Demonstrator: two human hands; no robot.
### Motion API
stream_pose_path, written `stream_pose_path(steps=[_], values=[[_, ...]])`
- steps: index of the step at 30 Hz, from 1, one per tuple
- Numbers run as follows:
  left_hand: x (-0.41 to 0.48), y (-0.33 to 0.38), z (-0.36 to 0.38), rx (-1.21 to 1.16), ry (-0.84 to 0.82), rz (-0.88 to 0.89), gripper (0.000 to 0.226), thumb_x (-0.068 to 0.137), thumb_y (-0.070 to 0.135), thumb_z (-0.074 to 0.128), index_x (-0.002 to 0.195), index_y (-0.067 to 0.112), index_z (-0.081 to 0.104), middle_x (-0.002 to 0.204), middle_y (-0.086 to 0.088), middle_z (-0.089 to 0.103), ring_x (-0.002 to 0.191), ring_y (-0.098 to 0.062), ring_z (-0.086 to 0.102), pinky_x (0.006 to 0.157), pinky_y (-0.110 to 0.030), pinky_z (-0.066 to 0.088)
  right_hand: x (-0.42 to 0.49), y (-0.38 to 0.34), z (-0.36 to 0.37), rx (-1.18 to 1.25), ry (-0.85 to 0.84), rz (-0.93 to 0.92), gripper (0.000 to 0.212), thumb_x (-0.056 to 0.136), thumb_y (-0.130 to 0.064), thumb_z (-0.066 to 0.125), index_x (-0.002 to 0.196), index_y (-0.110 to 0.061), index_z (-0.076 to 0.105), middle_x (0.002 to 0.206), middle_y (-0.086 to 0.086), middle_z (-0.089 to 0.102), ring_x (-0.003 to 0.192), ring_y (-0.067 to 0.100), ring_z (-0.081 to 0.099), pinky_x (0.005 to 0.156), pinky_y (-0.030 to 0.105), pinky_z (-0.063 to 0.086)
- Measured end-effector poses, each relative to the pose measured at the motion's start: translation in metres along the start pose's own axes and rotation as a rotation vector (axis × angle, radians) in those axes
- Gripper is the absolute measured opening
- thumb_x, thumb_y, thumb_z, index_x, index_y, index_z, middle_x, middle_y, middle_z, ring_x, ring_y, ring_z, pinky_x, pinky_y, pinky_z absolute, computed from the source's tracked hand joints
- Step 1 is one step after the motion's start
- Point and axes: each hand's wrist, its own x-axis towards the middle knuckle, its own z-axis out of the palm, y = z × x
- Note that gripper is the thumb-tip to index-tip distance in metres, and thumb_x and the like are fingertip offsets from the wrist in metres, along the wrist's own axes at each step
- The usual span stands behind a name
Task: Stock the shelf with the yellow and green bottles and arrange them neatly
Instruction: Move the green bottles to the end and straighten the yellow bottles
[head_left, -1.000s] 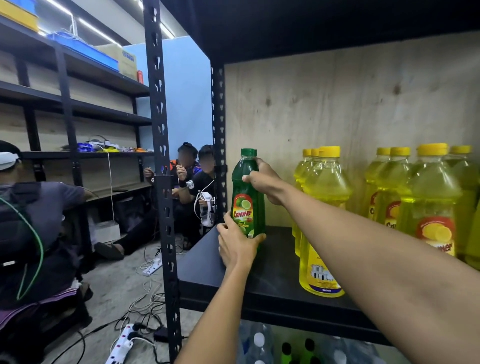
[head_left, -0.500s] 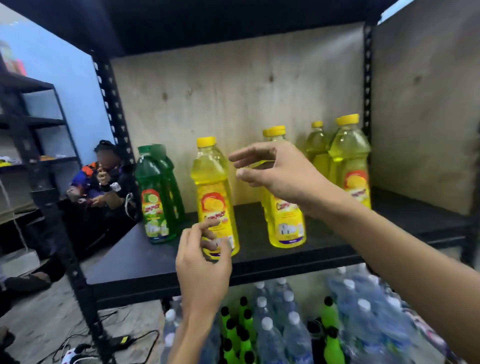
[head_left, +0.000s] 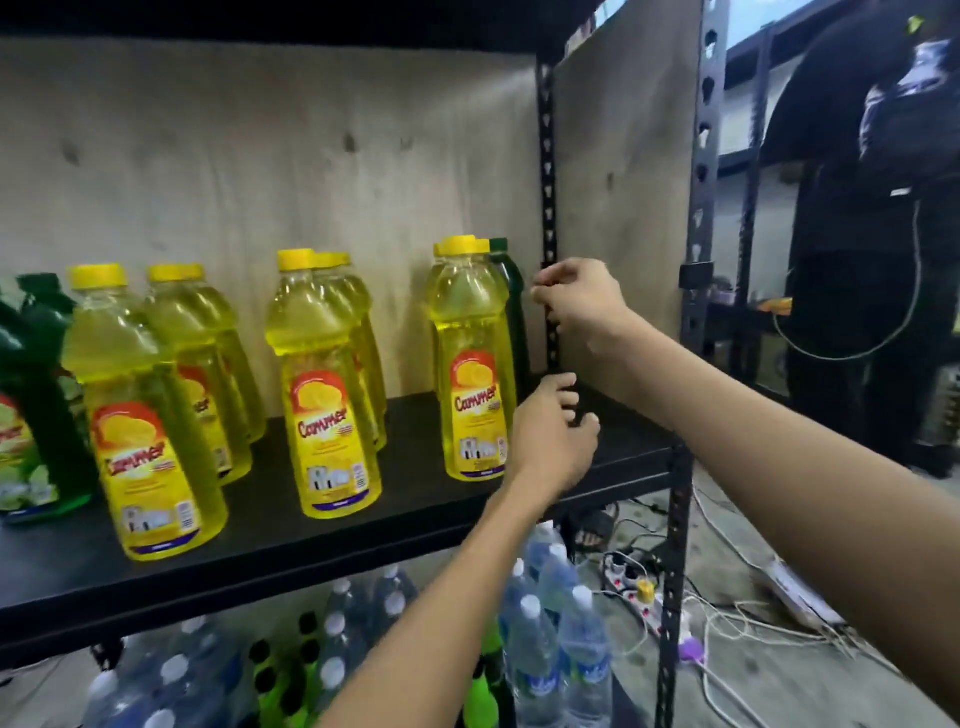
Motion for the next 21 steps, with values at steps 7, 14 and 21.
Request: stream_pose_path(steps=[7,14,21], values=[[0.080,-0.025,0.056,0.206,0.119,-0.184,0.067,0.093,0.011,0.060,0.152,0.010,0.028,0.152,-0.012,0.035,0.140,-0.028,0.037,0.113,-0.034,0.033,0.066,0.022,0.014,-0.283,-0.133,-0.103,0.041,0.087,-0.025,0.070,0.126,-0.014,0.060,0.120,0.010,0.064,0.114,0.027,0.059,0.096,0.034,0.049],[0.131,-0.054,0.073,0.235,0.201,-0.271,0.080,0.091,0.007,0.063,0.155,0.006,0.014,0.155,-0.016,0.026,0.142,-0.031,0.032,0.116,-0.036,0.034,0.127,0.042,0.045,-0.322,-0.233,-0.156,0.075,0.090,-0.022,0.069,0.152,-0.027,0.028,0.148,0.014,0.044,0.133,0.030,0.046,0.107,0.033,0.041],[0.146,-0.078,0.087,0.285,0.245,-0.297,0.087,0.092,0.016,0.063,0.157,0.008,0.007,0.161,-0.014,0.016,0.149,-0.030,0.018,0.121,-0.037,0.022,0.153,0.060,0.068,-0.208,-0.280,-0.149,0.089,0.087,-0.027,0.070,0.156,-0.030,0.015,0.151,0.012,0.041,0.132,0.028,0.048,0.102,0.025,0.042]])
